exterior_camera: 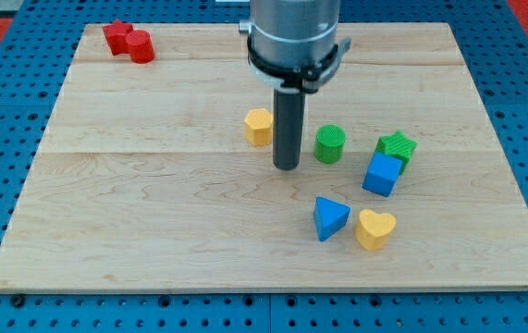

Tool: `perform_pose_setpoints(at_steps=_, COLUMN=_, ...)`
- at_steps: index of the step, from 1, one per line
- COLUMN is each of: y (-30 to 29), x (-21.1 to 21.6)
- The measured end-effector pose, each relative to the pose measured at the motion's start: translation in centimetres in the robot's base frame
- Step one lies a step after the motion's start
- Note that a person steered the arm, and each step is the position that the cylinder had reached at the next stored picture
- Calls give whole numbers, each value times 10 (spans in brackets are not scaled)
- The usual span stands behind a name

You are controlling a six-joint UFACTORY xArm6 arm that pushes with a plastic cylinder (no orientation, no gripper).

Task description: Slide the green circle to the top right of the yellow hexagon

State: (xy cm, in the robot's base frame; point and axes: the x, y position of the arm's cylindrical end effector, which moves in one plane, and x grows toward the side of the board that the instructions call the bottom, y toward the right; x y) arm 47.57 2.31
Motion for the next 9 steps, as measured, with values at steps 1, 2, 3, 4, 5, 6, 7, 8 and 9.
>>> perform_pose_setpoints(at_steps=1, y=28, x=13)
perform_pose_setpoints(at_steps=2, y=66, x=13)
perform_pose_setpoints(at_steps=3, y=79, x=6)
perform_pose_setpoints(at_steps=4, y=79, x=-13)
perform_pose_setpoints(at_steps=5, y=77, x=-36)
perform_pose_setpoints(at_steps=6, y=60, x=-49)
perform_pose_setpoints(at_steps=7, y=35, x=-59)
perform_pose_setpoints(at_steps=8, y=14, x=-73)
perform_pose_setpoints(at_steps=9, y=30, x=-78)
